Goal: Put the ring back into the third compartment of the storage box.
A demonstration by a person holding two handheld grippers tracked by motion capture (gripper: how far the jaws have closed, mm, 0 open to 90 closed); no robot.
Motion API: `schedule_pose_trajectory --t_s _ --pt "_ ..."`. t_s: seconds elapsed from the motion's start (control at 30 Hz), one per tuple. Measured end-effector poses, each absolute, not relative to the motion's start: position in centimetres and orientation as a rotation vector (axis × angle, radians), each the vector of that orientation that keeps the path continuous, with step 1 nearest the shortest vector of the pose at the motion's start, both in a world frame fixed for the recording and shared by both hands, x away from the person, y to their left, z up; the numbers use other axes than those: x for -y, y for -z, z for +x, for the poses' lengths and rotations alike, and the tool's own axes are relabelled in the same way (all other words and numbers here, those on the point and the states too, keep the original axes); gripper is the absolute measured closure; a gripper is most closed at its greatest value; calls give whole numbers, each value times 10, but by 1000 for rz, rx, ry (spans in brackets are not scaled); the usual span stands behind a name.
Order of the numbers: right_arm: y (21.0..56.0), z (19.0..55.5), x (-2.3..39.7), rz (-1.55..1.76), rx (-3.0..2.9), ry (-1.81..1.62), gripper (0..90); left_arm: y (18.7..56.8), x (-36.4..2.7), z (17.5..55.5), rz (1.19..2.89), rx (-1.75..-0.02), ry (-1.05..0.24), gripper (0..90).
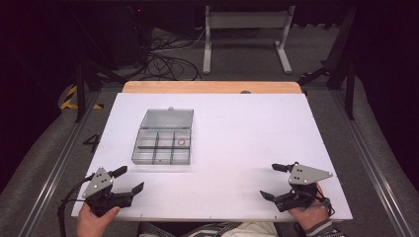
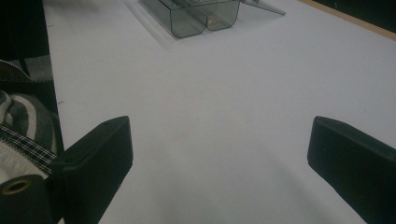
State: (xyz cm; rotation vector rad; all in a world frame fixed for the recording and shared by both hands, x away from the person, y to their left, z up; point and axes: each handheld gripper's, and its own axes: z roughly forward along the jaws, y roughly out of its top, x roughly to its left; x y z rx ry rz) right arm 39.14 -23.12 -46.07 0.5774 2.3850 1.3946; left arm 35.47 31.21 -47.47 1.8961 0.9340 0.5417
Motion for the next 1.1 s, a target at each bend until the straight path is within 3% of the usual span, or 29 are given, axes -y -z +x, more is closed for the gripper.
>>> schedule_pose_trajectory --t_s 0.13,0.4,1.1 --pt "461 392 231 582 -2392 -1389 74 476 -312 360 1884 -952 -526 182" --pt "463 393 230 583 -2404 -1381 74 470 -306 354 1904 -874 -622 182" --pt "463 394 230 586 -2406 -1383 74 469 -308 352 1874 -887 -612 179"
